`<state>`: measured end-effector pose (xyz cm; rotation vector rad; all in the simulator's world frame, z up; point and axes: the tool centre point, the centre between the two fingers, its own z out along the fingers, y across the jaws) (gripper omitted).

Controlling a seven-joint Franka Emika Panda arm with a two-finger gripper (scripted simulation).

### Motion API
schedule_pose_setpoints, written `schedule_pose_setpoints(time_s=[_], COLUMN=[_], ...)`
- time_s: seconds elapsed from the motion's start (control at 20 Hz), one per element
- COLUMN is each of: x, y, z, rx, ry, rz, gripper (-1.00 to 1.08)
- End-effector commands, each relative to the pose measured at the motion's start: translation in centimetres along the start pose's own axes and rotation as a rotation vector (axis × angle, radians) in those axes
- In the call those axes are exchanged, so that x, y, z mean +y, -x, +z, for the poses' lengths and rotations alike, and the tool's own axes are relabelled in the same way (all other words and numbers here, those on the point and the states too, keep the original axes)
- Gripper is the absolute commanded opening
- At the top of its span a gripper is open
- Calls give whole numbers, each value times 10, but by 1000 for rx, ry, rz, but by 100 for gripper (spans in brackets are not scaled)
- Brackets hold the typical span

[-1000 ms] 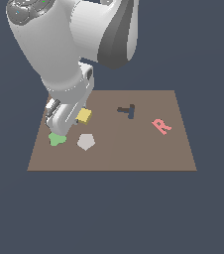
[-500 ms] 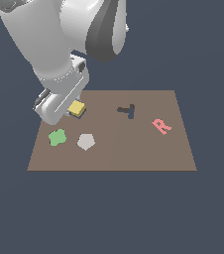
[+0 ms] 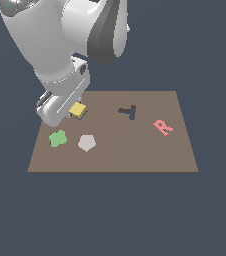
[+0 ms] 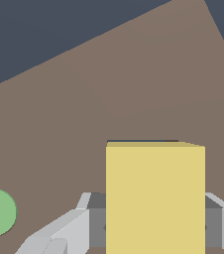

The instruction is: Insert a designated object into the corresponding slot on a board.

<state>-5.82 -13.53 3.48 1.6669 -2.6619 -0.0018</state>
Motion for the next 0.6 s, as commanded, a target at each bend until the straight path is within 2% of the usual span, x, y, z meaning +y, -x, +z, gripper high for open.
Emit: schedule_pose_setpoints(time_s=[0.0,0.05,0.1,0.55], x=[0,0,0,0], y=[0,0,0,0], z=[4,5,5,5], rx=[0,0,0,0], ry=[0,0,0,0], rz=[0,0,0,0], gripper=[-100,-100,100,100])
